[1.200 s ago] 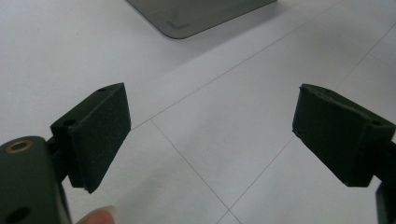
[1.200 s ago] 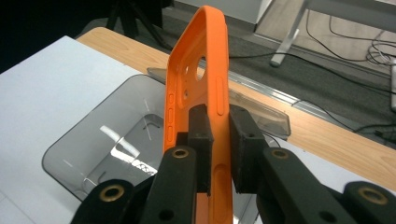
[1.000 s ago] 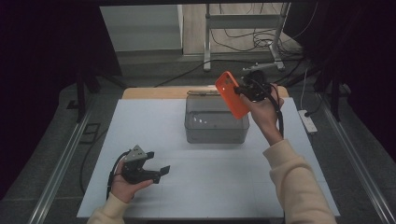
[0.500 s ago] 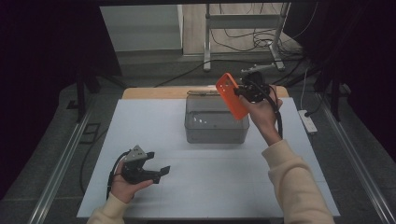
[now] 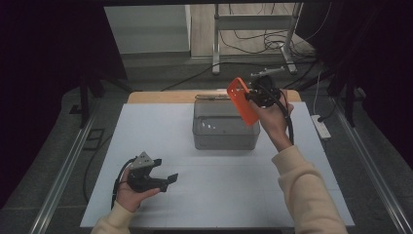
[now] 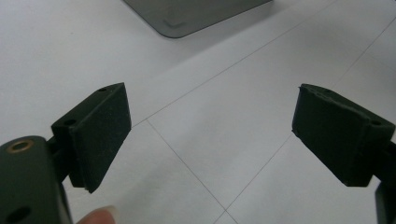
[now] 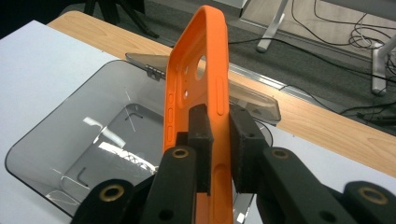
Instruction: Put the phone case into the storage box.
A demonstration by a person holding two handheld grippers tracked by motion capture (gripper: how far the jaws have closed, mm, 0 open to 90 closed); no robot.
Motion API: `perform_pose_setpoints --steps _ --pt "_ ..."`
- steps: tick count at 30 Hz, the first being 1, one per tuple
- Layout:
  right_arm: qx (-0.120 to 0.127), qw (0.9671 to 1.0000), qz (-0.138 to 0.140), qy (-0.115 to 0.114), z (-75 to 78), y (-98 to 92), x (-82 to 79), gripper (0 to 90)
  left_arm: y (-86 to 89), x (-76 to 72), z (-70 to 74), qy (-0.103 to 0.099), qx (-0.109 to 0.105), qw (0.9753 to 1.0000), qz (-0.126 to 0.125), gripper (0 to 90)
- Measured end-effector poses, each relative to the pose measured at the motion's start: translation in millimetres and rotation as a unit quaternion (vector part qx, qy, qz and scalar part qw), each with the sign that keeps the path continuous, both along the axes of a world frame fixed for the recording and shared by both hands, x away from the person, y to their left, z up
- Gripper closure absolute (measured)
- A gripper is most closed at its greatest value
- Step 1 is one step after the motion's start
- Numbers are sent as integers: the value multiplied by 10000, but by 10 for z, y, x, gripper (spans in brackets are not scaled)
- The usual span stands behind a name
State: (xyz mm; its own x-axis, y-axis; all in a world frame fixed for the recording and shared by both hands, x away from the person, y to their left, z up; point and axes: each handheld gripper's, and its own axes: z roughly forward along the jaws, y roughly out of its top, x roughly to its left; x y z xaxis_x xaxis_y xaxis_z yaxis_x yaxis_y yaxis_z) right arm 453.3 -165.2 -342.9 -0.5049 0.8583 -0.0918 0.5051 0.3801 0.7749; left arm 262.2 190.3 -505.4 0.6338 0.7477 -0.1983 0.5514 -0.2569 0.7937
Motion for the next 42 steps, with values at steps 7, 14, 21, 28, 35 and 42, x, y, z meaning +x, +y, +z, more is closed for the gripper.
perform_pose_setpoints --steps 7,14,21,28,35,42 --pt "4 10000 -72 44 -35 -46 28 803 -1 2 -4 8 13 10000 -8 116" --pt "-20 9998 -171 94 -84 -69 48 803 0 2 -3 6 8 10000 -3 116" --pt "-63 9996 -238 147 -136 -71 79 803 0 2 -4 5 11 10000 -5 117" --pt "-84 9993 -309 168 -169 -75 104 803 -6 1 -7 11 30 10000 -16 117" --pt "-84 9993 -333 173 -188 -62 115 803 -11 -1 -2 -8 36 10000 -22 117" --pt "-112 9989 -404 195 -207 -24 124 803 12 3 -9 -29 27 10000 -34 117"
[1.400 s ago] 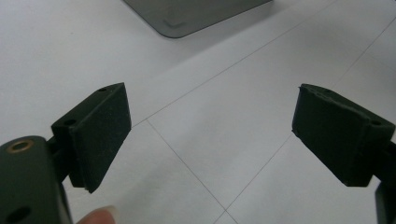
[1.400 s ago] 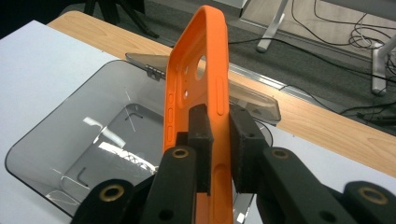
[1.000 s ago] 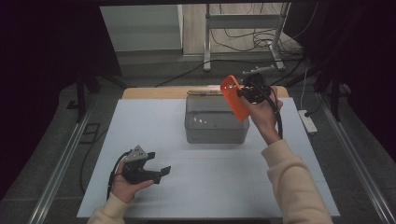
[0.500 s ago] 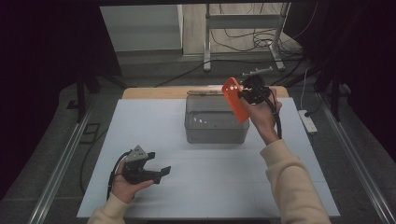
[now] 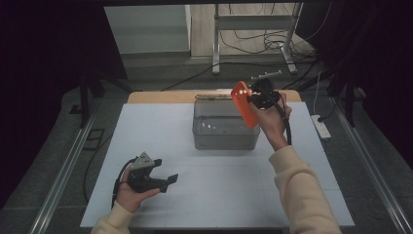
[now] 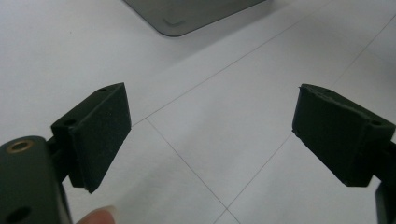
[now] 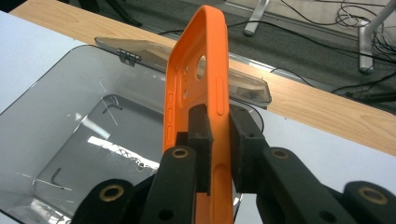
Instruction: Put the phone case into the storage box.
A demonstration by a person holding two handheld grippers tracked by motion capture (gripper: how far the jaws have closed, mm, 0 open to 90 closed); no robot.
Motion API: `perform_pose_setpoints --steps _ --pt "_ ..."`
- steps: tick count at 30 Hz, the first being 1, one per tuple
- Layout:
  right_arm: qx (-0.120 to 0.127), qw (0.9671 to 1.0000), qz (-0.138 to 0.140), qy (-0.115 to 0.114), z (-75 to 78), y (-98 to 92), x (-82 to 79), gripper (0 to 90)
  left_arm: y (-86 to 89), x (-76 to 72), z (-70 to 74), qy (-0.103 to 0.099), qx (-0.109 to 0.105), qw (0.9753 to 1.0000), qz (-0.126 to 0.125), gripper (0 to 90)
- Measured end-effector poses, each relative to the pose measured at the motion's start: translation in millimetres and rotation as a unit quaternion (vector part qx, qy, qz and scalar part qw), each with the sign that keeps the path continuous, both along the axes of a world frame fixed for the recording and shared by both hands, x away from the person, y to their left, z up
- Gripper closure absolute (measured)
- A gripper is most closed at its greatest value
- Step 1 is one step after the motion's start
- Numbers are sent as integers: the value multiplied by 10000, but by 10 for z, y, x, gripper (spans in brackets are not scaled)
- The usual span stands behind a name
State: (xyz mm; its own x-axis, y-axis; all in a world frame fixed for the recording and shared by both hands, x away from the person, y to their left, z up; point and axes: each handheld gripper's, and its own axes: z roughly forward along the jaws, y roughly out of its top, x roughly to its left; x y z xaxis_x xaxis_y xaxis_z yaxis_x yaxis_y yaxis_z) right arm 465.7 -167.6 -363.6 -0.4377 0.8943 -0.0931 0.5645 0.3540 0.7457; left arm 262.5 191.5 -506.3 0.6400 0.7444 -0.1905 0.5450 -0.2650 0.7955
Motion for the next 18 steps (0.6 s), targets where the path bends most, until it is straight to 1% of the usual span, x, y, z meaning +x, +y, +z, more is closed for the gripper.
perform_pose_setpoints --steps 5,8,18 --pt "2 9999 -112 -42 -3 18 -3 803 14 13 3 -8 1 10000 12 118" --pt "-19 9998 -174 -28 -10 24 5 803 7 14 7 -41 51 10000 -1 118" --pt "-85 9994 -330 32 -52 1 35 803 -8 18 11 -42 37 10000 -39 117"
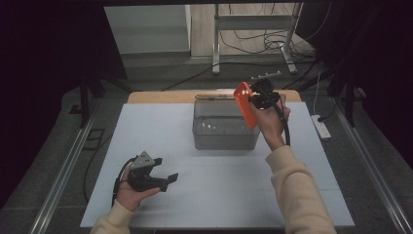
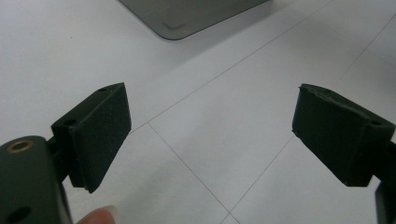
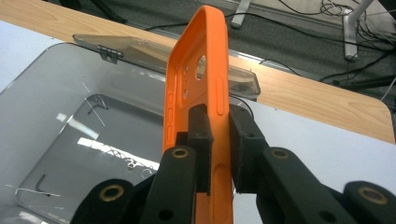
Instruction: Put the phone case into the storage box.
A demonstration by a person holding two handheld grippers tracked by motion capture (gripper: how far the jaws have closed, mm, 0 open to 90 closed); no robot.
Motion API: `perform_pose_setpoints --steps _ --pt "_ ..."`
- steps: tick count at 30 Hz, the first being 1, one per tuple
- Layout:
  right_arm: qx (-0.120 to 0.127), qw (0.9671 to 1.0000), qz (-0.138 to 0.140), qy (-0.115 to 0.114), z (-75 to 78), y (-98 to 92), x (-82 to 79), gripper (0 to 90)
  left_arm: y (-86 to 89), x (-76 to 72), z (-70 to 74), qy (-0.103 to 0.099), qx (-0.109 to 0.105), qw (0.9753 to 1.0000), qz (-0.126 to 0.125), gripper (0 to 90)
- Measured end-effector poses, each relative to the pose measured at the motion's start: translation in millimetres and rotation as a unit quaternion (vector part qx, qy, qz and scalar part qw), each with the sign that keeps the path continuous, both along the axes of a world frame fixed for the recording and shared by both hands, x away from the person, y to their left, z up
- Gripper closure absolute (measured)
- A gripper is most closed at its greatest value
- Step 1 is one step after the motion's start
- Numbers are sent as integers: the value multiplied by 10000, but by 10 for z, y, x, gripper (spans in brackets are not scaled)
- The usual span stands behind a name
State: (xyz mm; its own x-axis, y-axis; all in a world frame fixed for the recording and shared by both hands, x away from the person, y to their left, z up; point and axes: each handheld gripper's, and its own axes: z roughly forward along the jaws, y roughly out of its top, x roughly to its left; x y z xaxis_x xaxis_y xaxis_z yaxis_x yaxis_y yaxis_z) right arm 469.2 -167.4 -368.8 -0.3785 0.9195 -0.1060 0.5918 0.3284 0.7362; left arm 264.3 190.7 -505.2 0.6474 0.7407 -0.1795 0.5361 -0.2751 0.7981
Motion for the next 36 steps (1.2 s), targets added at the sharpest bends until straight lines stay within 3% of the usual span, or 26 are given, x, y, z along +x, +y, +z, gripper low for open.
perform_pose_setpoints --steps 13,36 --pt "-47 9998 -107 144 -123 -59 38 803 -3 0 -3 -16 12 10000 -37 116" --pt "-315 9990 -186 253 -196 17 72 803 -2 4 -2 -30 35 10000 -47 121"
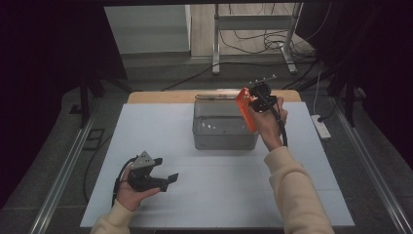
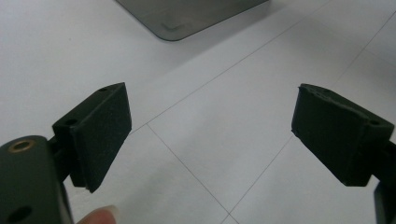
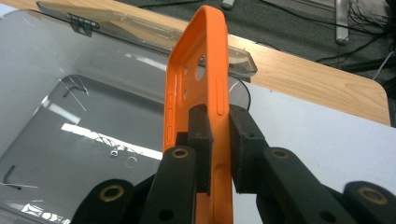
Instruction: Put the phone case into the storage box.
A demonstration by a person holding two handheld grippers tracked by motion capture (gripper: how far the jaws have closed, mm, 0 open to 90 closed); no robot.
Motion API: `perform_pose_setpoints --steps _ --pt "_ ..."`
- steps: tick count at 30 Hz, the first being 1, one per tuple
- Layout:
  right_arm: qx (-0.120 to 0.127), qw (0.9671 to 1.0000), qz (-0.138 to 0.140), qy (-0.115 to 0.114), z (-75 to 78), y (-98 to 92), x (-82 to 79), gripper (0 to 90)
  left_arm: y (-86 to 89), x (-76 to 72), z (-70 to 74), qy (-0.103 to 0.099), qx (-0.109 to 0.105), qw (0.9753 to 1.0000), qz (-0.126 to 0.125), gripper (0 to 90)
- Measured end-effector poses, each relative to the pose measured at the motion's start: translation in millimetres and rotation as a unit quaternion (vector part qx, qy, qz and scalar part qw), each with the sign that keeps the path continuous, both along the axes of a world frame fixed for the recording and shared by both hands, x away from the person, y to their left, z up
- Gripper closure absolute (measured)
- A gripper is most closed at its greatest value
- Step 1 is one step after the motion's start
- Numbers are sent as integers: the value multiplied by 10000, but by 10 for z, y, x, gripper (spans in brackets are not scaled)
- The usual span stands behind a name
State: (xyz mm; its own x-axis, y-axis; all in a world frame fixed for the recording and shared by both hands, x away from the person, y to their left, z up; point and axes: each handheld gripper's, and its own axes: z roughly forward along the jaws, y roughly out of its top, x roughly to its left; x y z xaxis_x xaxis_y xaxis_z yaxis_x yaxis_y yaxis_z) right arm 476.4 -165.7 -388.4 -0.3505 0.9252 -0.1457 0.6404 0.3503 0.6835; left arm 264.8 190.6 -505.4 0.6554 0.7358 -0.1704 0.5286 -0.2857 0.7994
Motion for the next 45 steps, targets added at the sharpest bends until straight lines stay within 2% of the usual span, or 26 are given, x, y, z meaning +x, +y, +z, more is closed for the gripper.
perform_pose_setpoints --steps 14,34,45 --pt "-26 10000 -19 47 -26 24 13 803 0 -2 0 -10 -19 10000 14 123" --pt "-283 9994 -113 147 -98 48 48 803 1 -3 1 -15 -18 10000 13 123" --pt "-296 9993 -88 220 -149 88 72 803 5 -2 3 -18 -10 10000 10 123"
